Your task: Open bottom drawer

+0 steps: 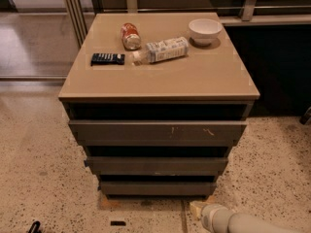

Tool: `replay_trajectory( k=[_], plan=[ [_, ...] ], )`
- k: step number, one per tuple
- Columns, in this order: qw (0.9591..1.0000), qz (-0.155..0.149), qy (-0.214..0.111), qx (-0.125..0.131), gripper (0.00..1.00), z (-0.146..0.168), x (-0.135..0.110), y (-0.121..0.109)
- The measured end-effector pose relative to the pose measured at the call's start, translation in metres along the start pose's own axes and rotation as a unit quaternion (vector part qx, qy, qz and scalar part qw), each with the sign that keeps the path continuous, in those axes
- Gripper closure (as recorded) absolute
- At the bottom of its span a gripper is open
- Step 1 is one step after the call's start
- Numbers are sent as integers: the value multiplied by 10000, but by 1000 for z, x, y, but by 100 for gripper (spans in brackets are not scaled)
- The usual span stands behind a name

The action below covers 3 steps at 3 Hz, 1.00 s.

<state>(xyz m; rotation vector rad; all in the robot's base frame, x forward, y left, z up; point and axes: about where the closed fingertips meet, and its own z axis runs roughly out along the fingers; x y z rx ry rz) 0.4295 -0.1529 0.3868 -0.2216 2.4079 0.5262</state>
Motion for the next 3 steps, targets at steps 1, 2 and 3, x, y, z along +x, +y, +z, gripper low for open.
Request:
replay_trajectory(
  k=[1, 2, 3],
  plan=[
    [9977, 33, -617, 274, 100, 21, -1, -2],
    [9908, 162, -1146, 707, 100, 42, -10, -23],
    [9858, 282, -1351, 959, 100, 63, -19, -44]
  ],
)
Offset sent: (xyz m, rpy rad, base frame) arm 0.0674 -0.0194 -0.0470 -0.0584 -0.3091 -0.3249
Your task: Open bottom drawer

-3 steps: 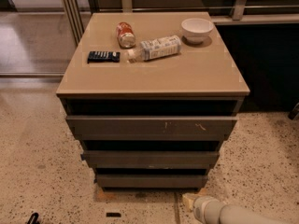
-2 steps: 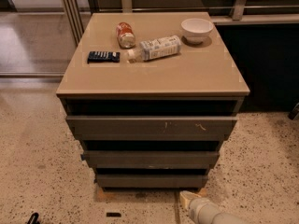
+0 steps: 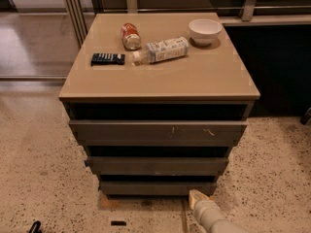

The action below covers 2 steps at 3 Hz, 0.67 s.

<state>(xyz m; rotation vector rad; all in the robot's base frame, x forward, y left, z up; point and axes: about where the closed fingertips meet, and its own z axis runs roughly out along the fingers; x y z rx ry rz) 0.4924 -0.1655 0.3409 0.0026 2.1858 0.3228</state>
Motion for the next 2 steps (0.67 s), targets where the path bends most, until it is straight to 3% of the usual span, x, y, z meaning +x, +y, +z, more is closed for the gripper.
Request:
replay_trajectory(
  k=[2],
  plan=[
    [9999, -11, 102, -90, 100, 2, 5, 3]
  ],
)
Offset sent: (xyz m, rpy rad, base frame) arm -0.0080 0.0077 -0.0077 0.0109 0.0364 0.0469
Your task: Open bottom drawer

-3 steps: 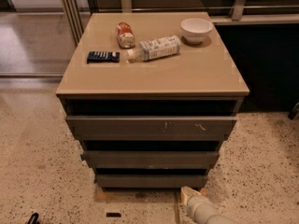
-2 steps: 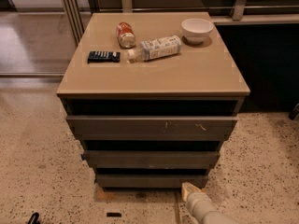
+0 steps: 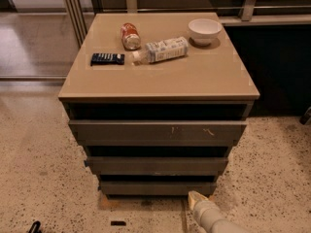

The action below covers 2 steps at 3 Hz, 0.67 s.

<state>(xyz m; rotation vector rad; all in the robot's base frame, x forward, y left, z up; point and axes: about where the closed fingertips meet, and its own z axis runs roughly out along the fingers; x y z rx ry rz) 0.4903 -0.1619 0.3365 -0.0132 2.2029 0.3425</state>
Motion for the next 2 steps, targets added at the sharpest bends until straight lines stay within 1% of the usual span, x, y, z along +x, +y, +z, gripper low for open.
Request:
replay_trajectory(
  k=[1, 2],
  plan=[
    [9997, -127, 138, 129, 100, 27, 12, -12],
    [9991, -204, 241, 271, 100, 57, 18, -23]
  ],
)
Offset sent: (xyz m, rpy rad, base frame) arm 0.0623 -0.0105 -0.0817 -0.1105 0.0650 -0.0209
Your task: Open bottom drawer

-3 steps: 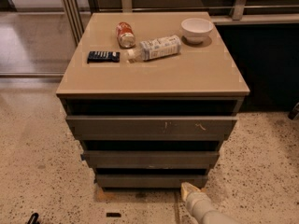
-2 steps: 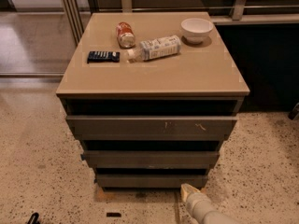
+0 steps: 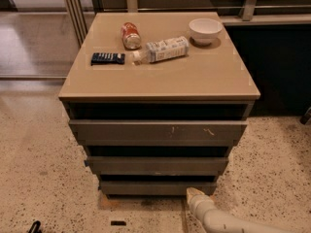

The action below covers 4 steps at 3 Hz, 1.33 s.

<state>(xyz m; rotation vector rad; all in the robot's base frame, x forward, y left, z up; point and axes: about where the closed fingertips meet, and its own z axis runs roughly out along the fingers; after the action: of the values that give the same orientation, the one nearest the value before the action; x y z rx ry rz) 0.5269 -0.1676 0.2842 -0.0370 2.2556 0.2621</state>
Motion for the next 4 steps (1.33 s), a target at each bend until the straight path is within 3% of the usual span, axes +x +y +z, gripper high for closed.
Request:
replay_trajectory(
  k=[1, 3, 4],
  plan=[
    [9995, -18, 5, 322, 100, 34, -2, -20],
    [9996, 63, -11, 272, 100, 35, 0, -16],
    [9989, 204, -129, 396, 100, 46, -4, -26]
  ],
)
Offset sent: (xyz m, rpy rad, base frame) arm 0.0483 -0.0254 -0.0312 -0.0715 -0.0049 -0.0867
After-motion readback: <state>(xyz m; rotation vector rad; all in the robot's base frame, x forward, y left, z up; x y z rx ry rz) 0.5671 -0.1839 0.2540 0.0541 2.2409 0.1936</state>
